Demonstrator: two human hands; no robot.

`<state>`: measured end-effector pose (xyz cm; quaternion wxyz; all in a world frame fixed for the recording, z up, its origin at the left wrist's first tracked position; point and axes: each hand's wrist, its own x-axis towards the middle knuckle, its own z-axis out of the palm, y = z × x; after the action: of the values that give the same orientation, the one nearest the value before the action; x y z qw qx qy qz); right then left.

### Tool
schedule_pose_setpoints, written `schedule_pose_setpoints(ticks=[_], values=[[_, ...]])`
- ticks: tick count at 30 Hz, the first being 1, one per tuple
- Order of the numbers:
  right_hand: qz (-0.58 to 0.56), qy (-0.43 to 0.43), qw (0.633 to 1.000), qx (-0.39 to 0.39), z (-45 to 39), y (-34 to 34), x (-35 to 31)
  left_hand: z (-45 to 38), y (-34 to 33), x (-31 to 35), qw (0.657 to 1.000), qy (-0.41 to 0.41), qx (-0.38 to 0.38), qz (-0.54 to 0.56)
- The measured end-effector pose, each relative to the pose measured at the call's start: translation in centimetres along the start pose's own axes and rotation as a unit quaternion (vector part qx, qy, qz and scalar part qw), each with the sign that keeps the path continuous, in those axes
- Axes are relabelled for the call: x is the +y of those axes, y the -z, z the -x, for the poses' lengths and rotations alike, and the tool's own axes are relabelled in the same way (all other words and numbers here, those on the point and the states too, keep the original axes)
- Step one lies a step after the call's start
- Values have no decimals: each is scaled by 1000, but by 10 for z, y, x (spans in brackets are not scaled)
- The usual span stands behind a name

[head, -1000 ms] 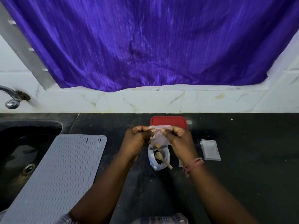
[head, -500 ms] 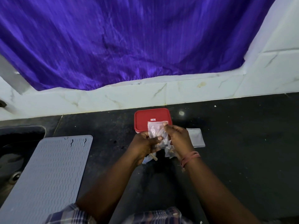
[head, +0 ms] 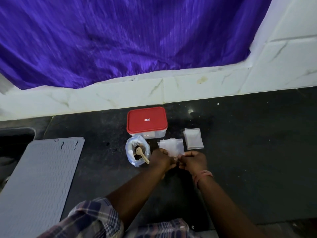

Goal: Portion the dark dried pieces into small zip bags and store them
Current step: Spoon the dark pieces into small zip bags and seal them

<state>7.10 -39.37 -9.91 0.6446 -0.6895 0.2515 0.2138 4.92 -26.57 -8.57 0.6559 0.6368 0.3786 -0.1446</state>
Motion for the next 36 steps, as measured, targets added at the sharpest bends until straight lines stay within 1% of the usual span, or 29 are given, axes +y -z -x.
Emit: schedule_pose_setpoints(ticks=[2, 5, 7, 9, 11, 12, 14, 16, 19, 21, 24, 26, 27, 28, 31, 33, 36], values=[[9, 4, 1000, 24, -10, 4, 5, -6, -9, -7, 998, -15, 29, -50], [28, 14, 999, 37, -24, 5, 12, -11, -15, -14, 992, -33, 59, -110], [68, 26, 996, 46, -31, 2, 16, -20, -17, -22, 982, -47, 80, -164], [135, 45, 988, 55, -39, -3, 21, -21, -15, -29, 965, -66, 90, -238], [252, 84, 963, 39, -36, -4, 22, -16, -15, -33, 947, -87, 89, -297], [298, 104, 948, 34, -34, -4, 21, -13, -16, -33, 942, -96, 89, -308], [368, 135, 919, 33, -28, -5, 19, -11, -17, -30, 936, -110, 99, -318], [429, 166, 886, 57, -26, -5, 16, -11, -20, -25, 935, -117, 111, -315], [464, 223, 851, 100, -31, 1, 7, -12, -26, -16, 942, -129, 114, -288], [487, 253, 829, 110, -42, 5, 1, -11, -30, -9, 949, -132, 98, -268], [548, 308, 771, 97, -63, 15, 0, -12, -33, -3, 955, -135, 66, -255], [583, 319, 743, 80, -72, 21, 2, -11, -35, -1, 955, -133, 49, -260], [590, 318, 739, 72, -76, 24, 2, -10, -35, -2, 955, -130, 44, -265], [586, 316, 743, 66, -78, 25, 3, -11, -36, -2, 954, -128, 37, -267], [544, 307, 778, 68, -82, 28, 1, -10, -35, -4, 957, -114, 22, -265], [523, 305, 792, 79, -86, 30, 3, -10, -35, -6, 961, -110, 15, -255], [513, 317, 794, 80, -90, 35, 9, -7, -34, -10, 963, -102, 0, -249]])
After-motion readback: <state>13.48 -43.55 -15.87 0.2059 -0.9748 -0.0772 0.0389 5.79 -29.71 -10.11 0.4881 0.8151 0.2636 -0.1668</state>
